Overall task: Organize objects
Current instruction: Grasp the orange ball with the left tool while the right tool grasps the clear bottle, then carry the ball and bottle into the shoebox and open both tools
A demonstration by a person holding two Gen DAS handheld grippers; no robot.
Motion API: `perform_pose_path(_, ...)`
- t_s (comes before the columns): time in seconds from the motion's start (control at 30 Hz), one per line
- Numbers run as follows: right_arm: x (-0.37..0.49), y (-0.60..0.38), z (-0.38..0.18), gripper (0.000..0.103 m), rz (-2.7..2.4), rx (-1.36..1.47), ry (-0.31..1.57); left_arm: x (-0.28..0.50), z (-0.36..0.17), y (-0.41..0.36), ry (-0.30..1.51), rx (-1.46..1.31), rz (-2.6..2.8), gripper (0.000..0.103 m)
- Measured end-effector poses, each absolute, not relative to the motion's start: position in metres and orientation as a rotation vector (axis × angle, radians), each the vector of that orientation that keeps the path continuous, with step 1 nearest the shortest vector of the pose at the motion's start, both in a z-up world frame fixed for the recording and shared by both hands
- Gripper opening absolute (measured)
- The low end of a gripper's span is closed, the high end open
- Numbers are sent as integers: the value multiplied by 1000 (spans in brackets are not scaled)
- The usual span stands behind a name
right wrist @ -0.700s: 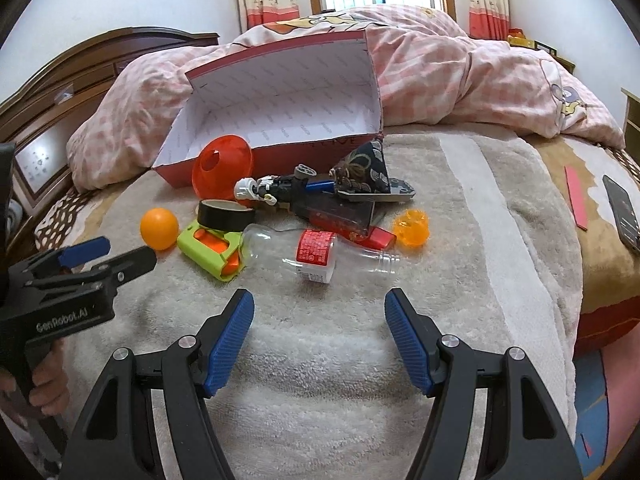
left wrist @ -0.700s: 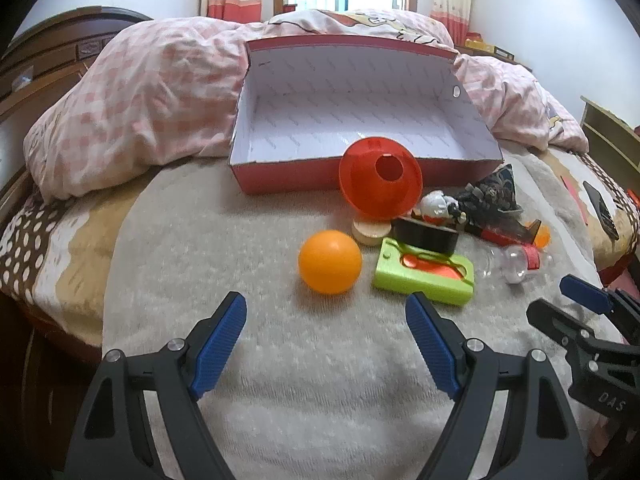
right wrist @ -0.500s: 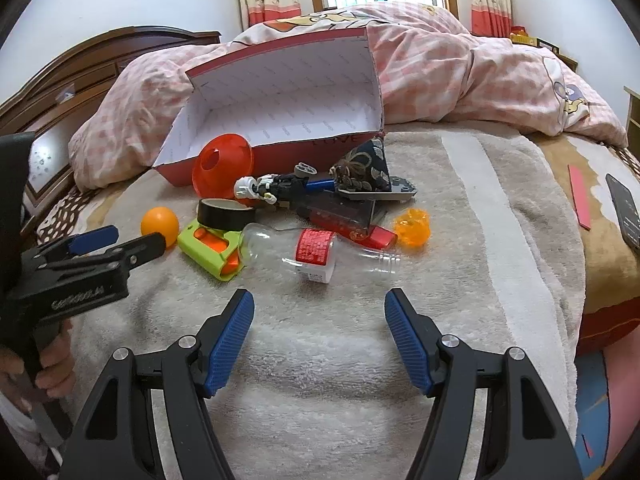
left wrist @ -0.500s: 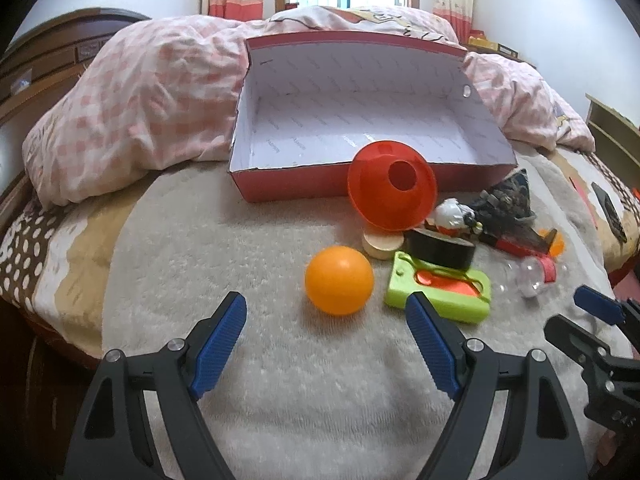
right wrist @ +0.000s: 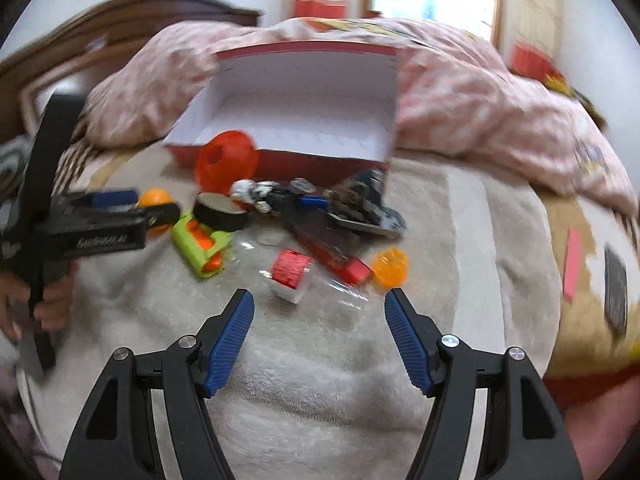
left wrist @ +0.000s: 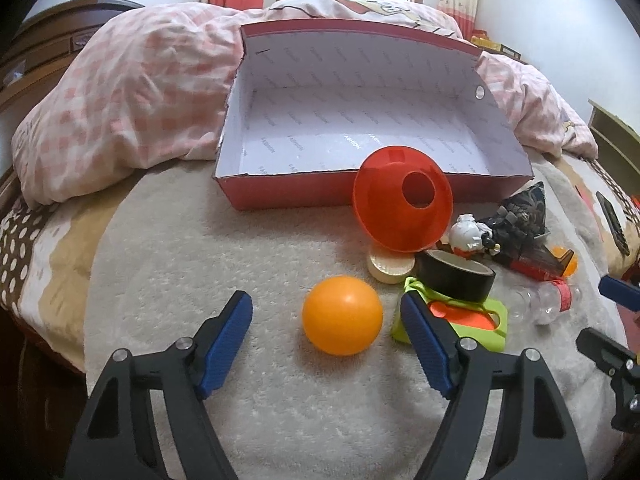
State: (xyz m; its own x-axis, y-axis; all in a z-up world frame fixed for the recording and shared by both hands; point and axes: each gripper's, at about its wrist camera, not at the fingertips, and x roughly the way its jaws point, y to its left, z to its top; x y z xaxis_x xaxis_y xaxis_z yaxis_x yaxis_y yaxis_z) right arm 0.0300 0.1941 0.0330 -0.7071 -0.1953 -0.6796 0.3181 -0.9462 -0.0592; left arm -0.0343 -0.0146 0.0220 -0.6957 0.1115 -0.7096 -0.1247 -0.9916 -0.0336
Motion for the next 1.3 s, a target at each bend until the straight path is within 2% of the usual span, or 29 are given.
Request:
perform_pose_path(0.13,23,185,30,69,-2569,1027,301,-33,22,-17,8,-1164,2771,74)
perform_pose_path(0.43,-1,168,20,56,-2489,1061,428,-36,20,-24,-47,-1180,2770,73)
perform_pose_path(0.57,-4,167,16,53,-2475,1078,418,-41,15,-26,-59,-1214,2760,73)
perform_pose_path(0.77,-5,167,12,47,-2467,1092,384,-43,12,-27,-77,-1222,2750,60)
perform_pose_path(1.1,-2,163,11,46,-2492,1081,341,-46,11,-24,-54,-1238,2747,59)
perform_pose_path(1.17,0,165,12,41,-2502,1072,317,-44,12,-24,-50,-1231,2756,50)
perform_pose_path(1.2,2,165,13,40,-2510,1066,317,-44,12,-24,-47,-1229,2756,40)
perform_pose_path(1.3,6,167,14,39,-2530,1049,305,-41,14,-25,-56,-1226,2750,39)
